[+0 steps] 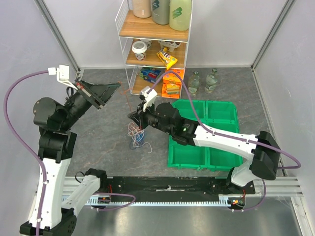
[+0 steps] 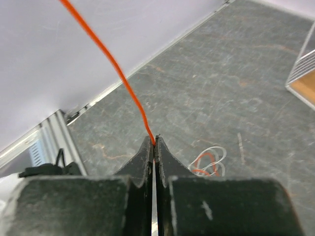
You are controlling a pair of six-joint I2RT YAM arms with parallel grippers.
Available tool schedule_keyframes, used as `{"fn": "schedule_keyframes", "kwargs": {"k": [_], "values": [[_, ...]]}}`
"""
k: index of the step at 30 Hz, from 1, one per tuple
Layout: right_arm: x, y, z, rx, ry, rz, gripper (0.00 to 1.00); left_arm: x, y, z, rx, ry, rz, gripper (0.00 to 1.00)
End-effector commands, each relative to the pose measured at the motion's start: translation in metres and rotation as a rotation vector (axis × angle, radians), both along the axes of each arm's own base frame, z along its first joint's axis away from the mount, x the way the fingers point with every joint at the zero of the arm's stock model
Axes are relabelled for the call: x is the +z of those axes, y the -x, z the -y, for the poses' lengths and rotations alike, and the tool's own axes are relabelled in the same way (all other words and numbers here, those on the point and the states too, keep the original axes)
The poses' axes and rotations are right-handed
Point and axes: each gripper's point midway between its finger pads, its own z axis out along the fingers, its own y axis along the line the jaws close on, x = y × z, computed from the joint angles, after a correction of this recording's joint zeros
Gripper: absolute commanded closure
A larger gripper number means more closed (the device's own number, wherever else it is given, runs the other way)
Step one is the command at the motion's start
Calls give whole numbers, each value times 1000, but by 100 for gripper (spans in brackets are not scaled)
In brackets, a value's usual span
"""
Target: Untangle the cables
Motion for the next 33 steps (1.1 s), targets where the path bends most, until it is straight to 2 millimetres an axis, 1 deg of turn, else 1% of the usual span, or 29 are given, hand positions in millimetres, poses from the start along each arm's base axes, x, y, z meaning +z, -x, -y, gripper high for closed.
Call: {"fn": "schedule_keyframes", "kwargs": {"k": [1,4,5,6,7,8,9,10,11,12,15,17,18,19,20,22,23,24,25,27,28,30,33], "values": [[22,24,1,91,-132,-51,100,-7,-18,-4,45,-33,1,98],[21,29,7,82,-167,-135,100,-35,-51,-10,120,-125,-69,98],[24,29,9,87,-186,-165,100,-50,-63,-10,125,-163,-117,96],[26,29,11,103,-210,-201,100,-62,-71,-9,121,-198,-151,92],[28,26,13,104,-231,-230,100,-78,-79,-7,107,-235,-191,76],[29,24,15,107,-250,-261,100,-92,-84,-7,105,-257,-229,51],[31,19,18,99,-267,-286,100,-106,-88,-8,107,-273,-267,32],[33,15,21,102,-286,-314,100,-116,-88,-8,104,-282,-284,12],[33,11,24,100,-303,-348,100,-125,-85,-9,107,-283,-290,7],[35,6,27,97,-320,-373,100,-129,-80,-10,113,-282,-281,6],[41,-3,35,86,-362,-414,100,-153,-64,-17,137,-297,-302,5],[46,-7,39,75,-369,-414,100,-173,-52,-20,139,-311,-340,7],[47,-10,40,64,-368,-416,100,-185,-45,-20,129,-313,-362,11],[48,-13,42,58,-373,-422,100,-193,-37,-20,119,-308,-372,16],[49,-14,43,58,-383,-433,100,-206,-31,-19,105,-302,-393,22],[54,-17,46,53,-398,-434,100,-229,-19,-12,48,-289,-428,28],[55,-19,47,47,-402,-434,100,-242,-14,-9,23,-285,-450,29],[58,-19,47,47,-408,-435,100,-254,-10,-7,1,-278,-479,29],[60,-19,48,47,-415,-433,100,-262,-7,-4,-18,-271,-494,25],[65,-20,49,47,-425,-434,100,-275,-1,2,-63,-248,-516,10],[69,-19,50,53,-431,-429,100,-278,2,5,-79,-237,-511,5],[73,-17,50,62,-437,-423,100,-282,2,7,-79,-234,-489,4],[76,-15,50,67,-444,-426,100,-285,-4,7,-70,-242,-481,3]]}}
